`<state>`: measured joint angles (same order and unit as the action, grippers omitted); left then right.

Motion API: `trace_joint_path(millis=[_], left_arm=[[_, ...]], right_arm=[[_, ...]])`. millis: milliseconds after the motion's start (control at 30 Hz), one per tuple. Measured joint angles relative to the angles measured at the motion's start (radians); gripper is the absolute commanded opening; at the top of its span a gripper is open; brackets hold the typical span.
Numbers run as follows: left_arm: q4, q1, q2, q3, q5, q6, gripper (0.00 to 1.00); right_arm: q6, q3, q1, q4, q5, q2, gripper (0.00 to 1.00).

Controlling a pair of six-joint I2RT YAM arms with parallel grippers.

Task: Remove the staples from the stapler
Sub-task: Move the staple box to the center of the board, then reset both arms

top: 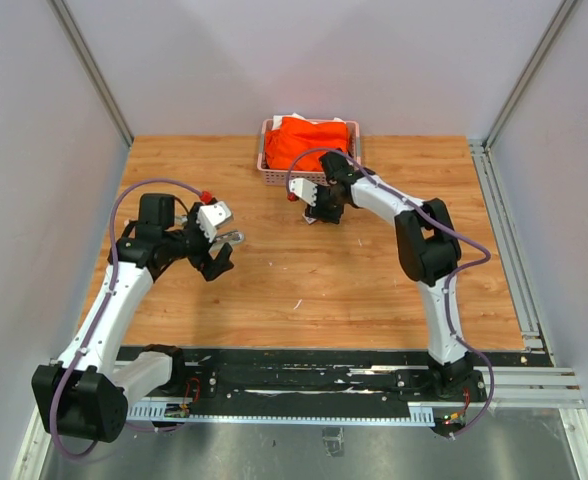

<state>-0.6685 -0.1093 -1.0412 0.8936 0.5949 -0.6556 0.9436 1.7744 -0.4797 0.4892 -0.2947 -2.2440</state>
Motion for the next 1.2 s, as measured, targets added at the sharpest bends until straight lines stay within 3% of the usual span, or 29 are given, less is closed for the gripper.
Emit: trace_joint_path(millis=[267,433,633,767,933,1067,1200], left_arm=[[0.002,0.003,0.014,-0.01,0.0,0.0,0.98],[0.003,0.018,0.027,-0.013,0.001,-0.003,0.98],[0.052,0.064,0.084,-0.064,-0.018,0.039,0.98],[0.143,0.075,0.151,-0.14,-0.079,0.121,0.98],[0.236,0.077,0.243,-0.217,-0.193,0.232,0.98],[0.299,0.077,0.328,-0.258,-0.319,0.308,0.98],[0.332,0.078,0.422,-0.315,-0.466,0.37,0.98]], right_arm=[[-0.065,-0.113,0.0,-0.009,0.036,0.082,0.71],[-0.131,-0.193,0.0,0.008,0.1,0.179,0.74],[-0.309,-0.348,0.021,-0.007,0.203,0.528,0.75],[-0.415,-0.522,0.107,-0.055,0.219,0.848,0.75],[-0.535,-0.709,0.227,-0.056,0.268,1.118,0.75],[-0.592,-0.859,0.24,-0.051,0.349,1.296,0.83],[-0.632,-1.006,0.24,-0.062,0.428,1.473,0.84]])
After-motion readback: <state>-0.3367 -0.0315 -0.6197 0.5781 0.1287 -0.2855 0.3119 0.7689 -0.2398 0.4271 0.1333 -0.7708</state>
